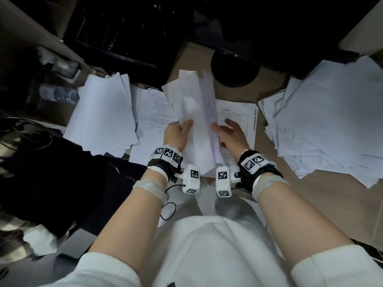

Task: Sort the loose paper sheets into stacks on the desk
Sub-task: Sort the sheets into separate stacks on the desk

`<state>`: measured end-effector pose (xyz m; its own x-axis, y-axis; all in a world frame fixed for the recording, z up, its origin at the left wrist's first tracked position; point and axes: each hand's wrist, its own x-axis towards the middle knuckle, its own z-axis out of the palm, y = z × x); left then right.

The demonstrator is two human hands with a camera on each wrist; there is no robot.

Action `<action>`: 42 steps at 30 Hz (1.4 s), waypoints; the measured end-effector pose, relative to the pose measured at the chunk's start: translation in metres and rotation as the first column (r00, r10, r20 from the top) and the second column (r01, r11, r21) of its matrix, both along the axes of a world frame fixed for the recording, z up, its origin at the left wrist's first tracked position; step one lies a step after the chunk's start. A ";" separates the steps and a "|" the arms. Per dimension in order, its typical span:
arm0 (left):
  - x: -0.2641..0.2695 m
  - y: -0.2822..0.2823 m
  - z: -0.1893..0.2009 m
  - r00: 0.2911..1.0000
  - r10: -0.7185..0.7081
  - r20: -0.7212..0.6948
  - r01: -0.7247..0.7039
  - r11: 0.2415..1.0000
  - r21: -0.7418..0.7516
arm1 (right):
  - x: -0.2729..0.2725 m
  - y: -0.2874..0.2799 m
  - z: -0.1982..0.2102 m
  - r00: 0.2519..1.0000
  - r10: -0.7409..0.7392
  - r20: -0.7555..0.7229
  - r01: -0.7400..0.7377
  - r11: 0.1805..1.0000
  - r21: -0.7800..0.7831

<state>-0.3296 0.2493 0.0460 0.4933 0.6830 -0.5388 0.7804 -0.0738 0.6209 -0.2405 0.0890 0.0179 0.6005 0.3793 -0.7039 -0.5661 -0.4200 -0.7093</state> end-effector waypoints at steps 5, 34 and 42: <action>-0.019 0.029 -0.006 0.998 -0.002 0.055 0.002 1.000 -0.004 | -0.002 0.013 0.002 0.993 0.049 0.107 -0.036 0.993 -0.115; -0.140 0.150 -0.026 0.954 0.288 0.087 -0.270 0.947 -0.174 | -0.078 0.138 -0.048 0.950 0.282 0.132 -0.208 0.891 -0.403; -0.147 0.162 -0.038 0.978 0.135 0.160 -0.115 0.985 -0.126 | -0.081 0.136 -0.055 0.967 0.247 0.066 -0.205 0.905 -0.373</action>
<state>-0.4765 0.4109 0.0082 0.4980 0.6831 -0.5342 0.6631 0.0971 0.7422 -0.3216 0.2246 -0.0376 0.6097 0.2474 -0.7530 -0.3532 -0.7657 -0.5375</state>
